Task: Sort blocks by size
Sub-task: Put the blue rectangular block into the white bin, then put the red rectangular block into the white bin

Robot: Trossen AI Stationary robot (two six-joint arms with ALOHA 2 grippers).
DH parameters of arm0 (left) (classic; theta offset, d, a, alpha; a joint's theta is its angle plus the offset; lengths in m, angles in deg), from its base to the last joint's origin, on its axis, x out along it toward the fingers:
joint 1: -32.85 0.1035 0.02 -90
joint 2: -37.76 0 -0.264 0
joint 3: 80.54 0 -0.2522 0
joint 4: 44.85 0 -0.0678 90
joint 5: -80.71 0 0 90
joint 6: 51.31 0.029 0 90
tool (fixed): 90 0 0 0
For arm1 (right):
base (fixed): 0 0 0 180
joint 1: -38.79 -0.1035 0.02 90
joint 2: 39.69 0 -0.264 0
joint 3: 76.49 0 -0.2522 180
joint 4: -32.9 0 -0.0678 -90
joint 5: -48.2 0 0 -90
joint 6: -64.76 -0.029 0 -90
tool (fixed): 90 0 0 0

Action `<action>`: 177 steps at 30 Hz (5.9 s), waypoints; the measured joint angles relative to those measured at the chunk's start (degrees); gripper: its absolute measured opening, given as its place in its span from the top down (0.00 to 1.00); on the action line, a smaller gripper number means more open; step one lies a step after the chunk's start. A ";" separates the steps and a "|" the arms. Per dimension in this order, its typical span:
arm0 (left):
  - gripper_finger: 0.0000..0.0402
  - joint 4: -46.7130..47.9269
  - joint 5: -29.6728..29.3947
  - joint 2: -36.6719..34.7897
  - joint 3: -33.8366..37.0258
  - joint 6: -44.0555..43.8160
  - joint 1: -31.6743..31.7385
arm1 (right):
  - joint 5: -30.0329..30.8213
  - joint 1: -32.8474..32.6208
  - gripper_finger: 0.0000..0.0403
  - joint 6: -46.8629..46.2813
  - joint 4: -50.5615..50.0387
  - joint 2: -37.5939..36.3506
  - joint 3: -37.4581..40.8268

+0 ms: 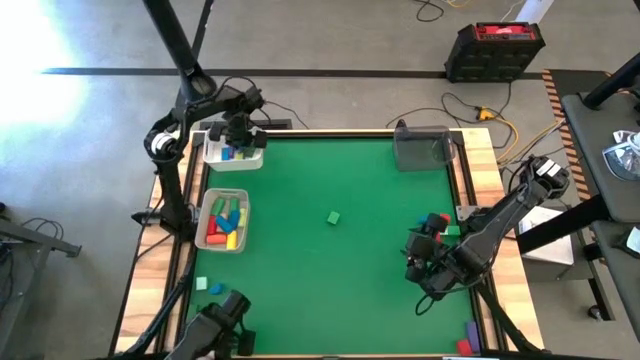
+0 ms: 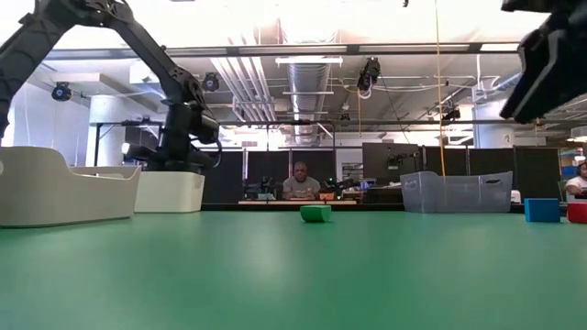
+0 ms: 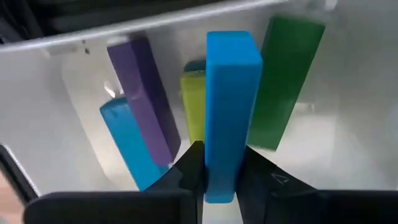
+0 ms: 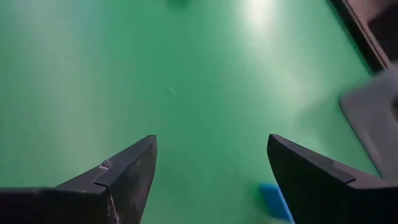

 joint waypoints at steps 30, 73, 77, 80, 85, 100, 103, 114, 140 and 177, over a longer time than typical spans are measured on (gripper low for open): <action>0.35 3.35 -17.13 -19.22 -0.40 4.95 -18.25 | -24.37 5.58 0.49 -53.68 -10.35 0.53 9.79; 0.34 -119.66 -17.12 -42.14 57.58 17.89 -76.11 | -0.21 6.92 0.87 2.91 24.69 5.73 -4.42; 0.34 -133.99 -17.57 -32.00 55.92 20.62 -77.76 | 3.14 7.32 0.87 24.14 45.71 5.68 -5.01; 0.34 -138.09 -16.78 -25.33 52.29 22.24 -78.11 | 3.12 7.50 0.87 36.55 59.24 5.70 -4.57; 0.34 -138.47 -11.65 -17.36 44.33 23.69 -78.24 | 3.26 7.74 0.87 45.74 67.35 6.10 -4.43; 0.49 -133.54 -4.63 -13.47 33.18 25.03 -78.28 | 5.22 8.68 0.87 51.92 72.42 6.10 -4.70; 0.58 -133.81 -4.70 -13.74 33.18 25.20 -78.35 | 5.11 8.87 0.87 52.01 72.45 6.10 -4.70; 0.90 -126.10 -6.30 -16.08 33.19 25.96 -78.34 | 3.79 9.22 0.77 50.32 72.07 6.08 -4.70; 0.90 1.65 -25.97 -38.41 16.32 -14.71 -30.43 | 6.62 9.90 0.37 25.30 54.25 3.85 1.88; 0.66 -2.80 -3.94 -5.37 4.41 4.05 2.60 | 3.16 12.79 0.31 22.37 53.85 3.91 7.44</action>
